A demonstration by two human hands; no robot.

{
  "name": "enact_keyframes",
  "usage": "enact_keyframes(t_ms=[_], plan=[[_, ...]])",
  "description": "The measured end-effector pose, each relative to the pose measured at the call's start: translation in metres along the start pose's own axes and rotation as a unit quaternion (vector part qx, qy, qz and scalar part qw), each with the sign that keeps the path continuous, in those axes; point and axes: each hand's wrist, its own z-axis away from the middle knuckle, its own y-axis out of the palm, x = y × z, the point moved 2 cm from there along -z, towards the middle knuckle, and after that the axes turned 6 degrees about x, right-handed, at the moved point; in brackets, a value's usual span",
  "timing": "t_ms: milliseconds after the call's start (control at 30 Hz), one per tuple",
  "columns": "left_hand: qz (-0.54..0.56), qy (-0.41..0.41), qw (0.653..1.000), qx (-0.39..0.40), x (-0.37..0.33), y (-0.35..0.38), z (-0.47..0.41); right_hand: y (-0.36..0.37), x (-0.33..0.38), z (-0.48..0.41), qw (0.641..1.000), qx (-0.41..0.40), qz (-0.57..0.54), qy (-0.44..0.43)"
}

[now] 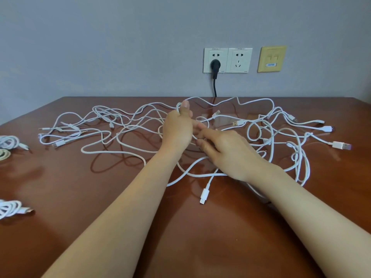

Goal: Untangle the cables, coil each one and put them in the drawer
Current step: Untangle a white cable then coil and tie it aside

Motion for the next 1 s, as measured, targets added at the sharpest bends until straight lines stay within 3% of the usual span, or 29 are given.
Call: enact_keyframes(t_ms=[133, 233, 333, 467, 733, 1000], plan=[[0.189, -0.084, 0.978, 0.03, 0.001, 0.0, -0.002, 0.001, -0.002, -0.001, 0.999, -0.01, -0.045, -0.003], [0.325, -0.122, 0.936, 0.062, -0.001, -0.002, 0.0, 0.002, -0.004, -0.003, 0.998, -0.012, -0.068, -0.004], [0.394, -0.138, 0.903, 0.103, -0.002, -0.003, 0.001, 0.003, -0.007, -0.003, 0.997, -0.013, -0.074, -0.007], [0.438, -0.141, 0.881, 0.108, -0.002, -0.008, -0.002, 0.002, -0.009, -0.003, 0.996, -0.015, -0.092, -0.012], [0.448, -0.139, 0.882, 0.05, -0.002, -0.02, -0.007, -0.005, -0.015, -0.004, 0.997, -0.053, -0.06, -0.004], [0.442, -0.13, 0.886, 0.047, -0.002, -0.02, -0.008, -0.014, -0.017, -0.004, 0.979, -0.194, -0.063, -0.018]])
